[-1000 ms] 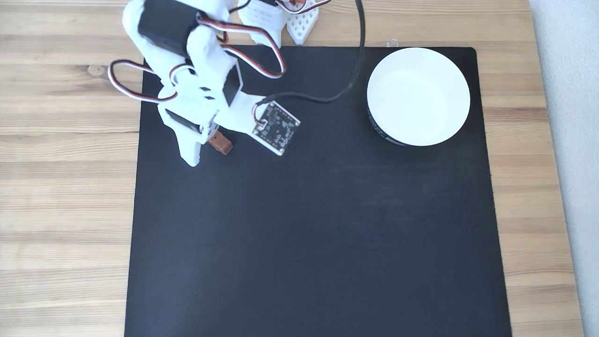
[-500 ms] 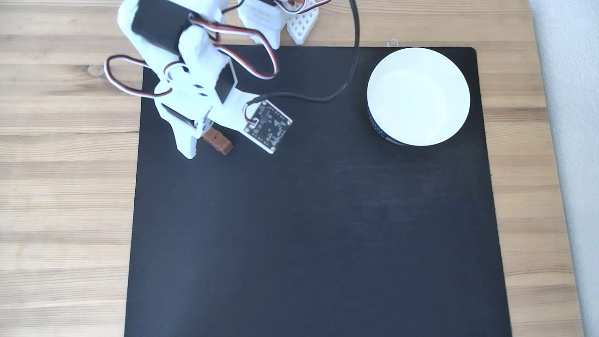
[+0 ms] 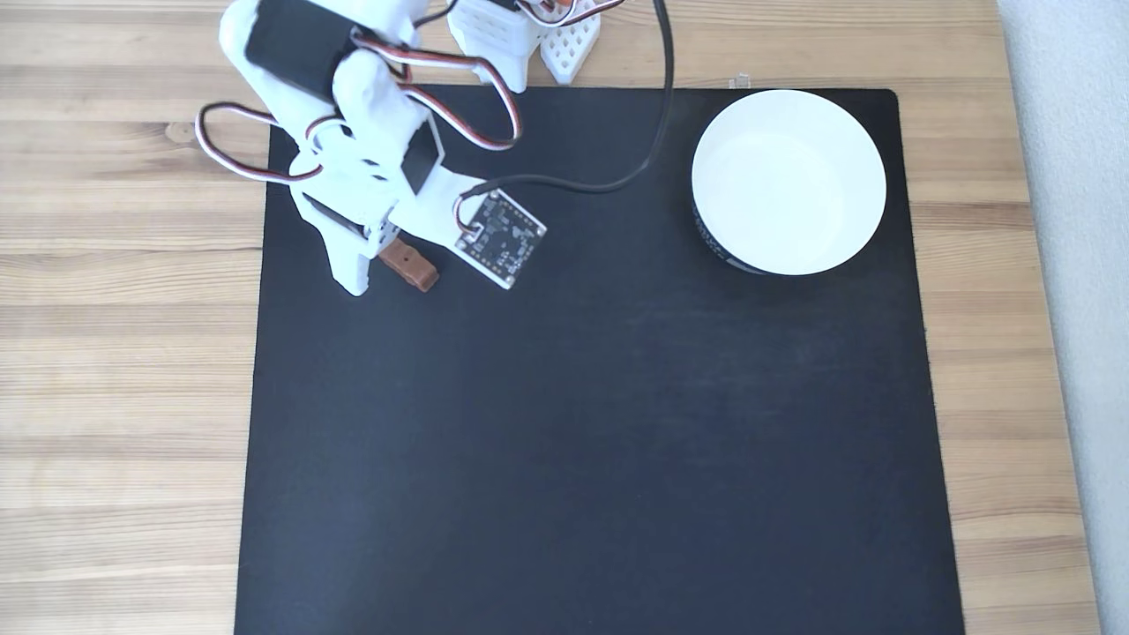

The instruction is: Pick up the toy and place it on the plate

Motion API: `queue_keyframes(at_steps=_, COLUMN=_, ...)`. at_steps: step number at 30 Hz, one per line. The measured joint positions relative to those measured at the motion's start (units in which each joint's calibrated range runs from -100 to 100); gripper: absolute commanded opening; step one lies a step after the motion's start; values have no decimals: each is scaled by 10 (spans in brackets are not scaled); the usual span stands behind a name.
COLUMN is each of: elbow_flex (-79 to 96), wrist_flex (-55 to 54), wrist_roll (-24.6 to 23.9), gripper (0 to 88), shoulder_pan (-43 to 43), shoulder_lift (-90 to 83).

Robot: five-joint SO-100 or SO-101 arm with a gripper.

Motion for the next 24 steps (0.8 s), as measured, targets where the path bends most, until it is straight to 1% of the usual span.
queue_keyframes(at_steps=10, elbow_flex=0, wrist_flex=0, wrist_roll=0, gripper=319, shoulder_pan=-2, shoulder_lift=11)
queue_keyframes(at_steps=16, elbow_flex=-1, wrist_flex=-40, wrist_roll=0, gripper=319, shoulder_pan=-1, shoulder_lift=84)
queue_keyframes(at_steps=24, elbow_flex=1, wrist_flex=-68, wrist_roll=0, gripper=319, shoulder_pan=-2, shoulder_lift=125)
